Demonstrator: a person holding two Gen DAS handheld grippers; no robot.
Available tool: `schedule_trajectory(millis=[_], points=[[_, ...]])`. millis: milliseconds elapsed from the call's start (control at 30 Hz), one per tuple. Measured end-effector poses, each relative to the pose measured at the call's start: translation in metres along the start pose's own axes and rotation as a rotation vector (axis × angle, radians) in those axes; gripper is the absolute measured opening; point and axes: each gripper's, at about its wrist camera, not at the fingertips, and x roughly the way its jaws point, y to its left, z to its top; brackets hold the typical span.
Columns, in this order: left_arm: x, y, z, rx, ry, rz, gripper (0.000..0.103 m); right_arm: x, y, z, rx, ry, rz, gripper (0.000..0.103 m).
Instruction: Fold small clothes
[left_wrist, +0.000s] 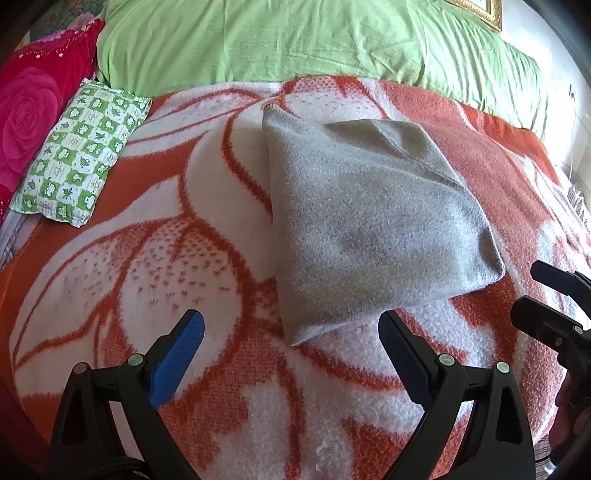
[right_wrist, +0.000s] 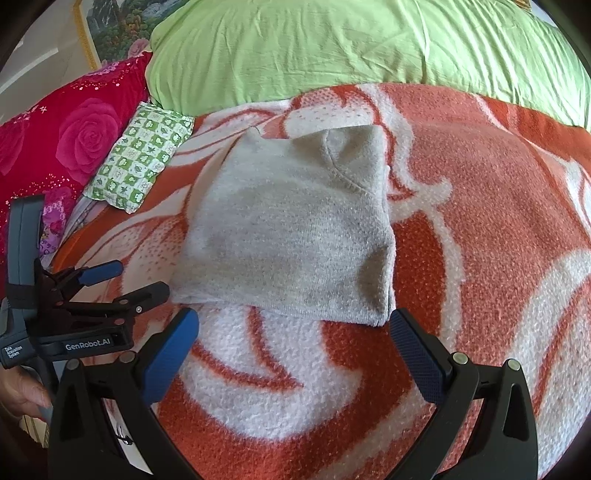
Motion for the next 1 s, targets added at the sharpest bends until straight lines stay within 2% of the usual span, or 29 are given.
schedule_trajectory(millis=[1000], points=[[-0.0009, -0.0002, 0.0022, -0.031, 0.012, -0.008, 0.096, -0.0003, -0.0007, 0.0048, 0.006, -0.019, 0.008, 0.103]])
